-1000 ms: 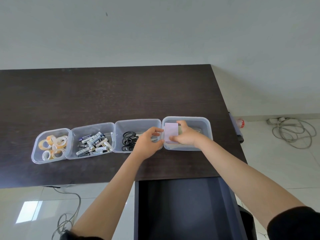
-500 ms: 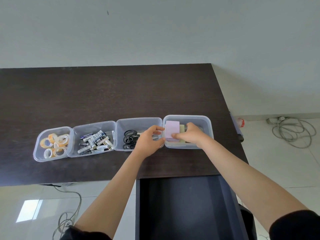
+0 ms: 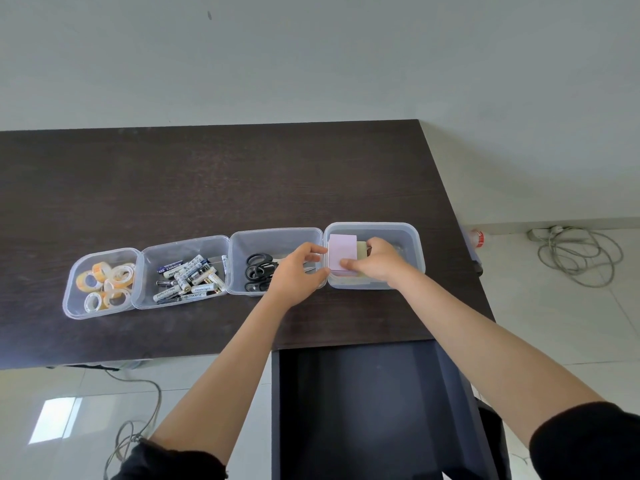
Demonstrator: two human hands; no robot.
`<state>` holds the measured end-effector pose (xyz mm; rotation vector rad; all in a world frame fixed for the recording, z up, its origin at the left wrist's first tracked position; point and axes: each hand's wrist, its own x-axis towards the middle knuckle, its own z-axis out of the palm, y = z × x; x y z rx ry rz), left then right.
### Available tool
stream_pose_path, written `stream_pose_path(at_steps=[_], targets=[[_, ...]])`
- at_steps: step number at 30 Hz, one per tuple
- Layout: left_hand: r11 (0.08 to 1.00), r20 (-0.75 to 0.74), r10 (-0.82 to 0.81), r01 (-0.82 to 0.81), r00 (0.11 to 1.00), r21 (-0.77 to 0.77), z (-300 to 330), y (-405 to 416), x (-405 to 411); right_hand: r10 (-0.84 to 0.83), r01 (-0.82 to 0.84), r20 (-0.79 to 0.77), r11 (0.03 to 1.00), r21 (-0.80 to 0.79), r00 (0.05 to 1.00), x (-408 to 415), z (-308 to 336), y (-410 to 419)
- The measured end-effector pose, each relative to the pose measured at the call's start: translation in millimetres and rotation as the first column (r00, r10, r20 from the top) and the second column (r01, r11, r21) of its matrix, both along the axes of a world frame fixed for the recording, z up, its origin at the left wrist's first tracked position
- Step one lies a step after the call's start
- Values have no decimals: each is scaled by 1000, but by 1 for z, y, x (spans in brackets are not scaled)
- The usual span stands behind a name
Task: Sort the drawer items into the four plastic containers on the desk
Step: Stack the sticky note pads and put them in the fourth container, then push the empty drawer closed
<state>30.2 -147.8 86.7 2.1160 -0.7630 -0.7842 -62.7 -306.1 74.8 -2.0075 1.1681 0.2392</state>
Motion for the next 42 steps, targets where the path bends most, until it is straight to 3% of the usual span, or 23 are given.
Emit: stream_pose_path(at_steps=[12,19,25,31,35,42], targets=[[1000,36,-8,8,999,-8,0,1,-1,37,-37,1,999,-25,999,-2,6,2],[995,120,-73,63,990,82,9,0,-5,118,-125,-72,986,-107,990,-5,26,12],[1000,246,-17,13,969,15,18,17,-31,5,21,134,982,-189,991,-23,40,27],[986,321,128,-84,938,-147,14,65,-89,42,56,300,949,-311,953,-81,48,63],[987,254,152,-134,955,-88,-4,112,-144,72,71,381,935,-348,922,-142,33,107],[972,141,145,-167,979,165,-50,205,-235,-39,128,380,969,-212,924,-264,-40,216]])
